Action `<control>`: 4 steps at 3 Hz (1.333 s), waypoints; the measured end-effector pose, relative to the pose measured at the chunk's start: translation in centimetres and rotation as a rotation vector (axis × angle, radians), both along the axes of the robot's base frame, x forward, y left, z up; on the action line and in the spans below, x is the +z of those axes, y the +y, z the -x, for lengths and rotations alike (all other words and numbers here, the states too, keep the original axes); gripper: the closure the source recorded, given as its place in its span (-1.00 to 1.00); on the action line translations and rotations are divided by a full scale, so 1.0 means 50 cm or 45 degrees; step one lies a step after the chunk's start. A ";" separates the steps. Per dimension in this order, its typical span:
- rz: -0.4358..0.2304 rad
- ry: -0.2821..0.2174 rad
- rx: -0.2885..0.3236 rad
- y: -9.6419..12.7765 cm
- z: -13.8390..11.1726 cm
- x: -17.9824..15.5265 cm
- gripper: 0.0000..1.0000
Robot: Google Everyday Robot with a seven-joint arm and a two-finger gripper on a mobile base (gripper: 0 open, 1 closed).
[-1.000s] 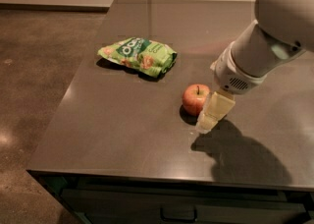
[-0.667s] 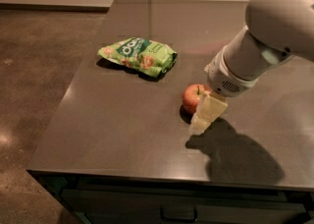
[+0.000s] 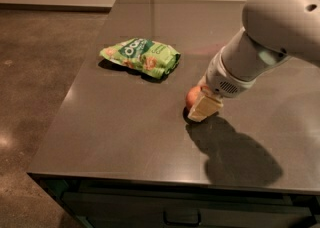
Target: Pick apple
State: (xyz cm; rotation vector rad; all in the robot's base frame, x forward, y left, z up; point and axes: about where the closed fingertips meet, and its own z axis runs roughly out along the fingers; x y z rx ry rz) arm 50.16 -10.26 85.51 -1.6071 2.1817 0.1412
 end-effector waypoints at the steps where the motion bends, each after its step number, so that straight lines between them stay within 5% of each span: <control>1: -0.014 -0.017 -0.009 -0.005 -0.010 0.024 0.30; 2: -0.029 -0.034 0.004 -0.006 -0.017 0.073 0.77; 3: -0.044 -0.043 0.032 -0.005 -0.019 0.133 1.00; 4: -0.069 -0.040 0.100 -0.005 -0.007 0.223 1.00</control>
Offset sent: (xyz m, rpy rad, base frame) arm 0.0143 -0.0057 0.0709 0.0387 -0.0446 0.0111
